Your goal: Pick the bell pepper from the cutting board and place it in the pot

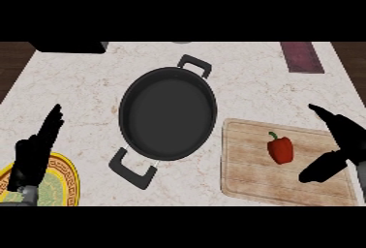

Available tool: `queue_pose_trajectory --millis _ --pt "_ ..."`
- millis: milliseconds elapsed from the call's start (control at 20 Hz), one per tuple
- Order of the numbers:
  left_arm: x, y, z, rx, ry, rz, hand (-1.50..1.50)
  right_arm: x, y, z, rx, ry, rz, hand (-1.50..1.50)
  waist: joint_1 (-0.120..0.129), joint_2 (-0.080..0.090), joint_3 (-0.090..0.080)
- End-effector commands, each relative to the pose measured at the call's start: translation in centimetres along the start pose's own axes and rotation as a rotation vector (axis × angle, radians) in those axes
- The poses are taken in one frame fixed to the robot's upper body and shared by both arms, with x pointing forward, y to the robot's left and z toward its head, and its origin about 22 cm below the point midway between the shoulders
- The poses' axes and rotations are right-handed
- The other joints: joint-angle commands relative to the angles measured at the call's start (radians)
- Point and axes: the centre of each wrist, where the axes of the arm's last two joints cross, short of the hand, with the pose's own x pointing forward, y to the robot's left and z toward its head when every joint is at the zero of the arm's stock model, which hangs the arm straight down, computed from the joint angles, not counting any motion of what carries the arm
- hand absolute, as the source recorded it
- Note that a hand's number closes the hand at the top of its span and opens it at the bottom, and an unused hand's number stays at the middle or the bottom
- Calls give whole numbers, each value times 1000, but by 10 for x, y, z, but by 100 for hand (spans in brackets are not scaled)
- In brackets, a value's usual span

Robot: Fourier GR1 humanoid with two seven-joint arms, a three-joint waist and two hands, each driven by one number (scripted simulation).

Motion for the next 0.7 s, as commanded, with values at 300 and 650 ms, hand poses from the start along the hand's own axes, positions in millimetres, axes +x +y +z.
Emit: queue_pose_trajectory --millis 300,650 --pt "-7 17 -8 27 -1 -1 0 49 10 -30 153 60 92 -150 -24 -3 1" --pt "9 -3 3 21 -10 10 0 59 14 -53 179 123 149 -150 -23 -5 2"
